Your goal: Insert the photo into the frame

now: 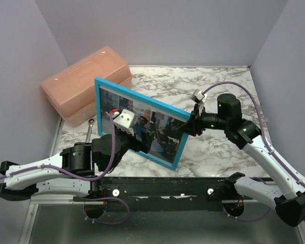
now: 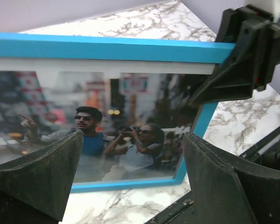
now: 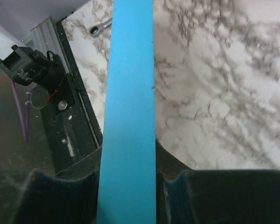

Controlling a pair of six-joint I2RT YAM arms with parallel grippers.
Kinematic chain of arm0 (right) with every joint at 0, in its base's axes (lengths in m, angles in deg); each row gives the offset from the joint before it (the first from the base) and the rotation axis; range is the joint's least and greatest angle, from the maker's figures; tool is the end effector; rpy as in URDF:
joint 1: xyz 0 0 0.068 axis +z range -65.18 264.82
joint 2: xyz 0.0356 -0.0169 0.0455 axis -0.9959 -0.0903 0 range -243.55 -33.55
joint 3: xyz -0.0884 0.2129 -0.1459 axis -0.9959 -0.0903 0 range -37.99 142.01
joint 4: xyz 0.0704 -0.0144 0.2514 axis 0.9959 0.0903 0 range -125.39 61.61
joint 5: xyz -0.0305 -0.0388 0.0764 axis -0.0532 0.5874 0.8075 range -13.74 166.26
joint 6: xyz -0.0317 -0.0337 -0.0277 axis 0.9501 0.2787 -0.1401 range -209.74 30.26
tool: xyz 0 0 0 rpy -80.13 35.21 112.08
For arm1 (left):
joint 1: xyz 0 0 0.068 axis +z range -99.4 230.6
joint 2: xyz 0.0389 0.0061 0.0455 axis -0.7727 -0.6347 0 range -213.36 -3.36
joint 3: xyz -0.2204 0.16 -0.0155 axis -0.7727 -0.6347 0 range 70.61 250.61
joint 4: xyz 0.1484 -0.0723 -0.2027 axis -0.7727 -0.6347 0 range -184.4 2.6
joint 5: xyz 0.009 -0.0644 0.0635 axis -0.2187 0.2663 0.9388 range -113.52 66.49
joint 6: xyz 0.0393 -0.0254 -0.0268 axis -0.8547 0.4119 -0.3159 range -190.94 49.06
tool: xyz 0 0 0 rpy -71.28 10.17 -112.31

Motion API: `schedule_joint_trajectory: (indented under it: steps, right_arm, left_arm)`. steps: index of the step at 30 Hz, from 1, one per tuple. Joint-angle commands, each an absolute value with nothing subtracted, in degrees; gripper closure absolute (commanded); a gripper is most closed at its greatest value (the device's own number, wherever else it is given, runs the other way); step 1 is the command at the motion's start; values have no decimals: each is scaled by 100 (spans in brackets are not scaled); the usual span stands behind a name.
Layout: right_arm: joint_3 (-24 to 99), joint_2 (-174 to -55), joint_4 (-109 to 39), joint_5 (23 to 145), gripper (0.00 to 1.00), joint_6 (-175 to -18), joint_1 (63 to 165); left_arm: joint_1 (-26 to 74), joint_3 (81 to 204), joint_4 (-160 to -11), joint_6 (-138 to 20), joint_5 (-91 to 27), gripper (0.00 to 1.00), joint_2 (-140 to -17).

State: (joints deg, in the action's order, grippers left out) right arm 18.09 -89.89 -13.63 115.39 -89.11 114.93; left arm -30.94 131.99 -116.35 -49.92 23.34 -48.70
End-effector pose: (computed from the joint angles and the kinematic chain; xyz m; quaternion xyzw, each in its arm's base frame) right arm 0.1732 0.1265 0.3540 -0.3876 0.7037 0.4025 0.4387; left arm 0.0477 -0.1436 0.4046 0.1476 0.7447 -0.2516 0.6002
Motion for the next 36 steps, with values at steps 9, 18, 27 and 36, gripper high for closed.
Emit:
schedule_joint_trajectory:
  steps: [9, 18, 27, 36]
  right_arm:
    - [1190, -8822, -817, 10553, 100, -10527, 10322]
    - [577, -9604, -1664, 10609, 96, -10983, 9805]
    - [635, -11052, -2149, 9539, 80, -10982, 9782]
    - [774, -12137, -2509, 8984, 39, -10973, 9761]
  left_arm:
    - [-2108, 12990, -10901, -3852, 407, 12, -5644]
    - [-1487, 12658, -10656, -3107, -582, 12, -6249]
    - [-1273, 11544, -9982, -2307, -1074, 13, -6143]
    - [-1159, 11184, -9919, -2190, -1061, 14, -6150]
